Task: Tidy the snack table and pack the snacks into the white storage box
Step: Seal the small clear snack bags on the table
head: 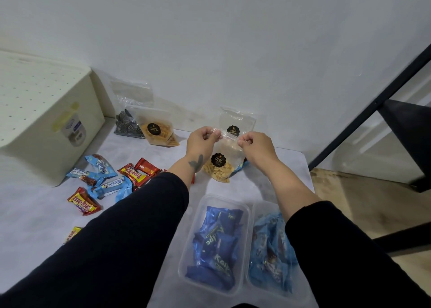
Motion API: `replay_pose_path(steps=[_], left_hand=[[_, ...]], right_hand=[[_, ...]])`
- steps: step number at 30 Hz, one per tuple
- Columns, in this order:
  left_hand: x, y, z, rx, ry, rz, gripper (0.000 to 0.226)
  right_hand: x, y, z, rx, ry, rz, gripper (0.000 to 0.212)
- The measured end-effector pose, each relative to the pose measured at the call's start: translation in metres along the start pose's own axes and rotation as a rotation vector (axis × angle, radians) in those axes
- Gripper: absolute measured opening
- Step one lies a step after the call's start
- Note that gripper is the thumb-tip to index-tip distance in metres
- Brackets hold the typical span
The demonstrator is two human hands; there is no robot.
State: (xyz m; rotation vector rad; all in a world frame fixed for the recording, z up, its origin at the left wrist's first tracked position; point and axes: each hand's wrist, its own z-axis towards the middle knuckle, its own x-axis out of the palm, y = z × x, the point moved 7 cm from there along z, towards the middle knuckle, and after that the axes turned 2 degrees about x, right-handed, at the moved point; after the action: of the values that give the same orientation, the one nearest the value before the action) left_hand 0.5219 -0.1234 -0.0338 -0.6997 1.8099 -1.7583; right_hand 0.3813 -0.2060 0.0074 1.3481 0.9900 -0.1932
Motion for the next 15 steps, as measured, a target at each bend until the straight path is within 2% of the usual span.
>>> replay_pose_path(steps=[7, 11, 15], left_hand=[[0.001, -0.001, -0.001, -0.011, 0.025, -0.009, 0.015], [0.001, -0.002, -0.004, -0.017, 0.012, 0.019, 0.013], [0.005, -0.003, -0.008, -0.064, 0.102, 0.026, 0.012]], right_hand=[[0.003, 0.006, 0.001, -0.013, 0.028, 0.124, 0.014], [0.007, 0.009, 0.003, -0.016, 0.004, 0.075, 0.007], [0.012, 0.007, 0.006, 0.004, 0.017, -0.005, 0.009]])
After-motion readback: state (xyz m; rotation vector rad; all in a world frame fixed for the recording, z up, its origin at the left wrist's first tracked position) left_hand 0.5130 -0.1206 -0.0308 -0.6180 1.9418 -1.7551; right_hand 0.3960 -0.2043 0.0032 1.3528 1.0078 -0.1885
